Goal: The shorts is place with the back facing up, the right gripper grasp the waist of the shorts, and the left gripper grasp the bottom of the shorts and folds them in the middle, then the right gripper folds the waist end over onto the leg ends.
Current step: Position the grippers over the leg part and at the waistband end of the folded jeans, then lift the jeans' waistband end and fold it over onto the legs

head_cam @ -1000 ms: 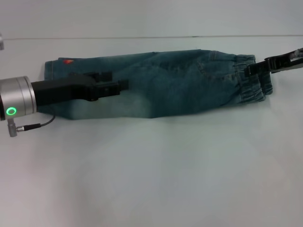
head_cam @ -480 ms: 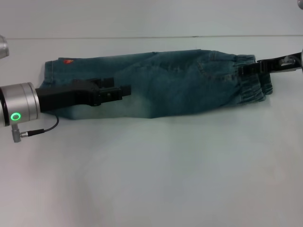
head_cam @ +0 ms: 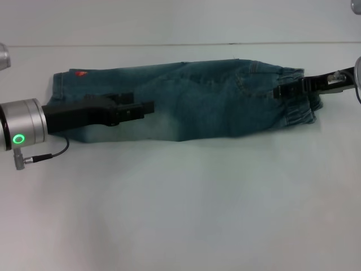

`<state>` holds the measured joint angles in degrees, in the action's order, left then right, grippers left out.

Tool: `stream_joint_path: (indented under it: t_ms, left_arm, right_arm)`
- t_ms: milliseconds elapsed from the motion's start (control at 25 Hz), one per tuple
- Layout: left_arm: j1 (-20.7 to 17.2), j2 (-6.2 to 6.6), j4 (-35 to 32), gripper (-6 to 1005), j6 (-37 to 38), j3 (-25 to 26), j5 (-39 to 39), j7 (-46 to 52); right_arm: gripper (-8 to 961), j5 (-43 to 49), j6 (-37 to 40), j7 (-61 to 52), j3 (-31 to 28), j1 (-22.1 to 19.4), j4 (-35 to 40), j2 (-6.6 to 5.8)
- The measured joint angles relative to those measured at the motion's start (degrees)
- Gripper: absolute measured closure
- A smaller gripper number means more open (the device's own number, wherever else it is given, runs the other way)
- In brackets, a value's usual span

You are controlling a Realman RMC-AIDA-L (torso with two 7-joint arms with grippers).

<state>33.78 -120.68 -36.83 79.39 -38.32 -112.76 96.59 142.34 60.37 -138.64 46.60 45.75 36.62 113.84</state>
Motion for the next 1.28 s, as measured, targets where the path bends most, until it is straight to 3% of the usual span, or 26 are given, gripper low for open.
stream_joint_path:
  t_ms: [360, 760, 1000, 1080, 1280]
  left_arm:
    - [-0.51, -0.15, 0.03, 232, -0.33, 0.16, 0.00, 0.00]
    - [-0.65, -0.27, 0.00, 243, -0.35, 0.26, 0.05, 0.00]
    - [-0.81, -0.53, 0.00, 263, -0.46, 0.35, 0.26, 0.00]
    - [-0.82, -0.58, 0.00, 270, -0.48, 0.35, 0.29, 0.00]
    - [-0.82, -1.29, 0.01, 286, -2.31, 0.41, 0.68, -0.12]
  right_arm:
    - [76, 0.06, 7.04, -0.82, -0.79, -1.61, 4.91, -0.34]
    - [89, 0.15, 8.13, 1.20, -0.46, -2.58, 6.61, -0.38]
    - [310, 0.13, 8.44, 1.23, -0.32, -2.59, 6.62, -0.39]
    - [562, 0.12, 8.67, 1.25, -0.42, -2.54, 6.62, -0.40]
    - [760, 0.05, 8.98, 1.58, -0.60, -2.38, 6.62, -0.53]
